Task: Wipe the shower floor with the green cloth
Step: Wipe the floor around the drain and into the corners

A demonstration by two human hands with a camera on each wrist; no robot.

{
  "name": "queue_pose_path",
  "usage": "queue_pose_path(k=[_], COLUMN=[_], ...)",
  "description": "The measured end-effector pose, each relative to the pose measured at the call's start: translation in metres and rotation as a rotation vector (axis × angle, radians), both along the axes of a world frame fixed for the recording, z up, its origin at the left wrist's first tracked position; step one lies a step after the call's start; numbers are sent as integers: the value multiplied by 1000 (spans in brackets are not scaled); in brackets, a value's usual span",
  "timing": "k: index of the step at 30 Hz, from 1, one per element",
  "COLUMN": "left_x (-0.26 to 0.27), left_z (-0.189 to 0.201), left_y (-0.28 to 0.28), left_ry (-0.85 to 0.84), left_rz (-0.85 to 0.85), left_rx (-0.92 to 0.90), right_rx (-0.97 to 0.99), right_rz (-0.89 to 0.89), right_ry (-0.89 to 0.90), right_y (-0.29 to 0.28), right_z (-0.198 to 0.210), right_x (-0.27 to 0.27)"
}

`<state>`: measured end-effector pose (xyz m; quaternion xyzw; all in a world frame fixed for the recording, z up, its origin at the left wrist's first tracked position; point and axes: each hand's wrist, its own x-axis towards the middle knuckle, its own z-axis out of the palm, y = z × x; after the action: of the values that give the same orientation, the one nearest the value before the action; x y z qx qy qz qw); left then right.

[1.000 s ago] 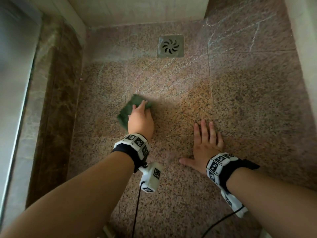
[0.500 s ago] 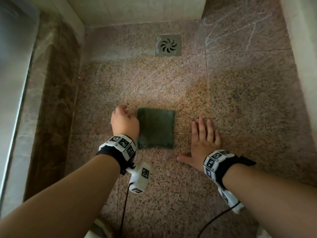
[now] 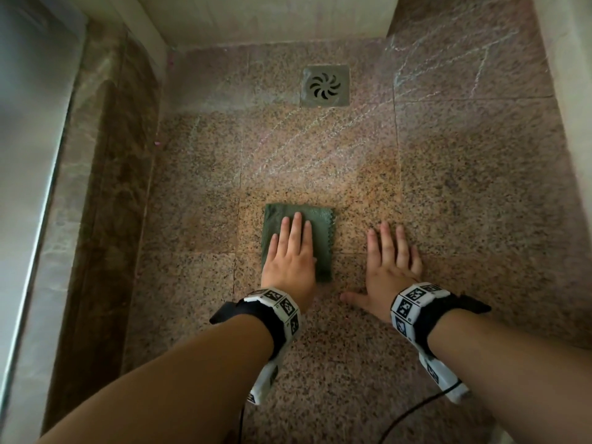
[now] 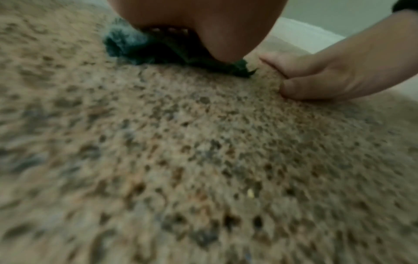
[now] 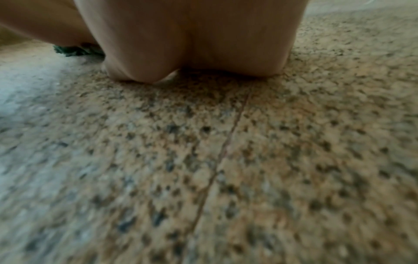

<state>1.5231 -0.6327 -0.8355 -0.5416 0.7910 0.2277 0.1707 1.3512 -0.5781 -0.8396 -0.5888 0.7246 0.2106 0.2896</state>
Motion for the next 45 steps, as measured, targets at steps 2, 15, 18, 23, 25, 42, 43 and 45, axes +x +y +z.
queue_pose_path(k=[2,15,18,23,25,42,43,45], left_x=[5,-7,-5,8,5,-58,-61,-62], left_z=[0,23,28,15,11,22,26,26], left_y=[-2,-17,-20,-25,-25,-72,-76,-85], left_ry=[-11,-98,-84,-54,-34,-155,-155,-155], left_rz=[-21,-24,-56,-108,-98,157,164,186], left_rx=[23,263,301,243,214,237,242,231], right_rx=[10,199,211,165,166,30,21,-4], right_rz=[2,113,105,-33,-12,246,251,256], right_ry=[10,148,154,137,124,-38,-47,-48], right_y=[0,-46,-74,-100,-104,-187,-187,-188], right_z=[0,65,108,112,100,66,65,60], right_x=[0,15,14,8,10,-79,-81,-84])
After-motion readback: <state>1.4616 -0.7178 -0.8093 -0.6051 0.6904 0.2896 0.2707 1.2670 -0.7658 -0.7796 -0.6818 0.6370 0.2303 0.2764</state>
